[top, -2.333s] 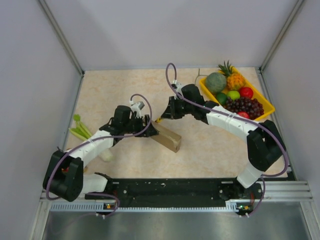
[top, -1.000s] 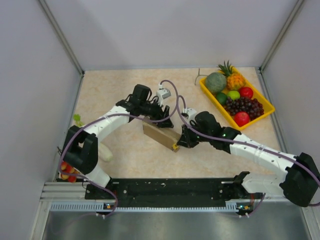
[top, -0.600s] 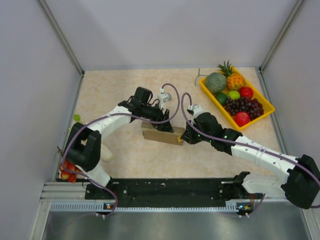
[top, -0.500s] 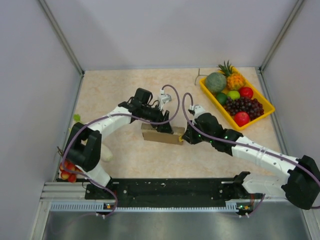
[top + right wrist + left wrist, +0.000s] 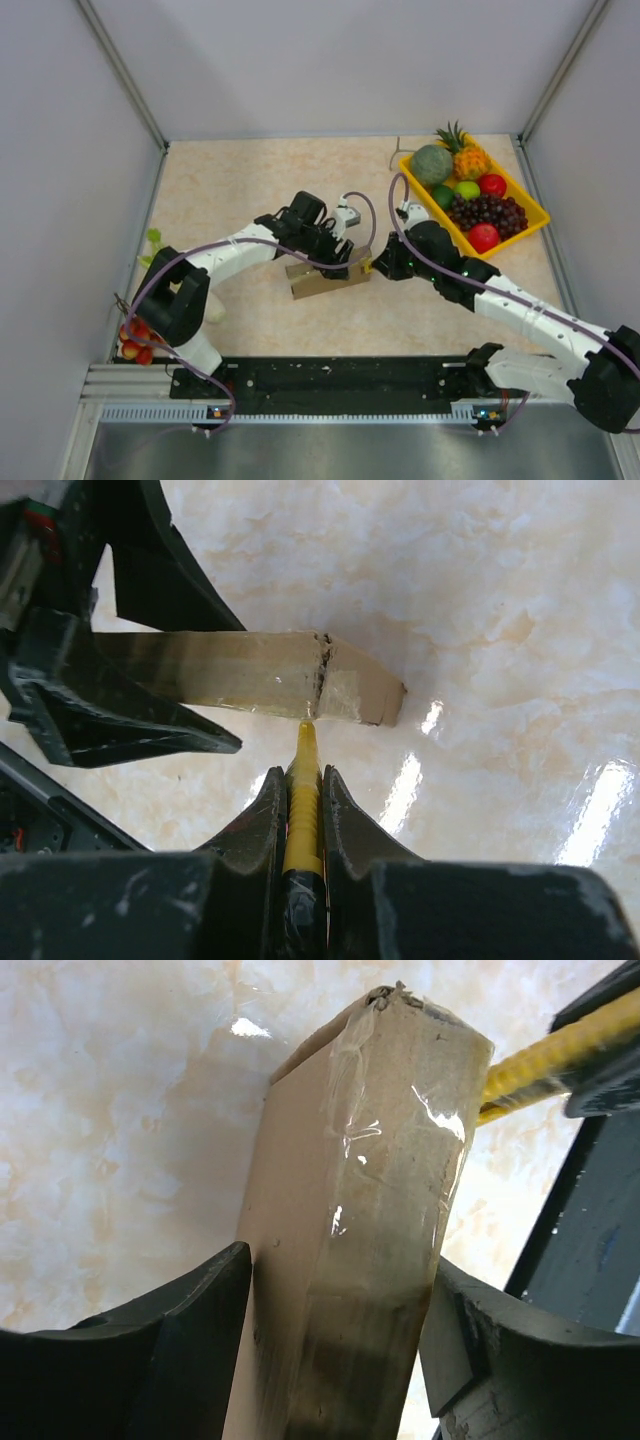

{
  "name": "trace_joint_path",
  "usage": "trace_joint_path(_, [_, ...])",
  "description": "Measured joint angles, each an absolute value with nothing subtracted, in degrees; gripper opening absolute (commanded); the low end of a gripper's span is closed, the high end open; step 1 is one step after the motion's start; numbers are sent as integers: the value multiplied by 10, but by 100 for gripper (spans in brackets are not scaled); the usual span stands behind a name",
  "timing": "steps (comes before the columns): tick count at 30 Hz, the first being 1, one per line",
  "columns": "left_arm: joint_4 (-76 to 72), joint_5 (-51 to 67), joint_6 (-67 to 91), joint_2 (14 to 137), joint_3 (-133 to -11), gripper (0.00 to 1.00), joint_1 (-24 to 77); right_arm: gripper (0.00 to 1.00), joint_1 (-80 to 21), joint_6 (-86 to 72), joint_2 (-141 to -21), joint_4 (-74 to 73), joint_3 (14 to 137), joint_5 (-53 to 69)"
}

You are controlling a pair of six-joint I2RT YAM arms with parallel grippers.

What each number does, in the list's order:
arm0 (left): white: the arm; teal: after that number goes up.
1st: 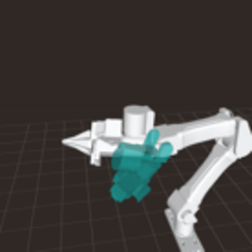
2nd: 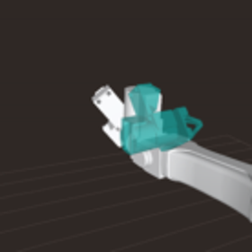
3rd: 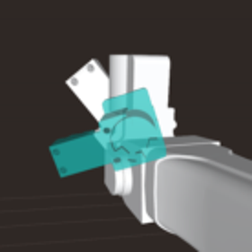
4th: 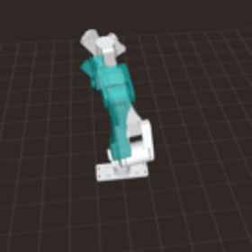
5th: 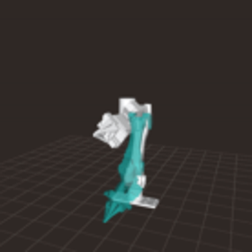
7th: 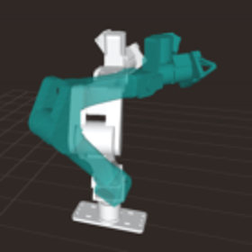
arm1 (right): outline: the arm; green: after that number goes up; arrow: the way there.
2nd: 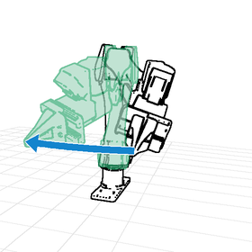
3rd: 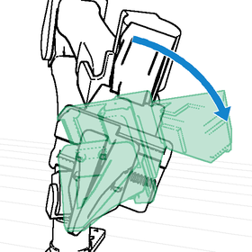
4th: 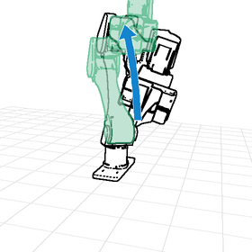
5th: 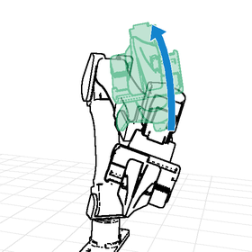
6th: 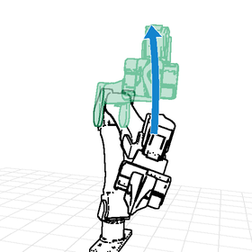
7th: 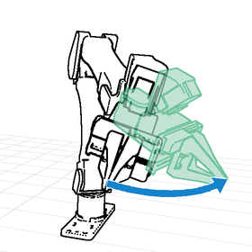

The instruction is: Unpack the express box

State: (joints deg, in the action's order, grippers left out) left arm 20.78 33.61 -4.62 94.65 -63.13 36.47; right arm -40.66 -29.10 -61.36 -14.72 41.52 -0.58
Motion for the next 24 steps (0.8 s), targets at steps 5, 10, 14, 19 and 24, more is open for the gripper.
trace_joint_path(5, [222, 262, -72, 947, -644, 49, 391, 0, -399, -307, -574, -149, 400, -4])
trace_joint_path(10, [236, 205, -101, 951, -660, 47, 413, 0, -380, -322, -505, -176, 378, -15])
trace_joint_path(14, [241, 150, -117, 954, -663, 43, 432, 0, -354, -333, -444, -195, 371, -30])
trace_joint_path(19, [235, 89, -153, 954, -662, 36, 474, 0, -328, -341, -430, -198, 372, -46])
trace_joint_path(24, [209, 45, -198, 940, -641, 37, 500, 0, -322, -343, -439, -200, 373, -49])
